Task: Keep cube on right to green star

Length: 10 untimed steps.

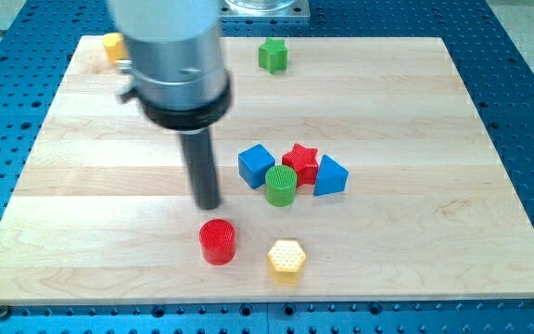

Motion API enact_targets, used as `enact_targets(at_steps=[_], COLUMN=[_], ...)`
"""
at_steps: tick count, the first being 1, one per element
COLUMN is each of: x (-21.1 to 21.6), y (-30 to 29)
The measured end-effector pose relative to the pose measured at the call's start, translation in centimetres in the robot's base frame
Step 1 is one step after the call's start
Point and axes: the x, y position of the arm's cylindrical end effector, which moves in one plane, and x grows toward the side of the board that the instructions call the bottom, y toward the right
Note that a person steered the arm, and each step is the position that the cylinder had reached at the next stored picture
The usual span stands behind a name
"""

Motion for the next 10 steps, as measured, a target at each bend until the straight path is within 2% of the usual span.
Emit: enact_targets(at_steps=[1,2,3,4,5,6,7,8,9,10], x=[-9.9,-11.9,-8.9,-2.1,-6.5,-13.0,-15.4,-10.1,-14.3,-19.8], y=[6.6,7.4,0.5,0.5,8.1,15.6,16.9,14.7,10.7,19.2])
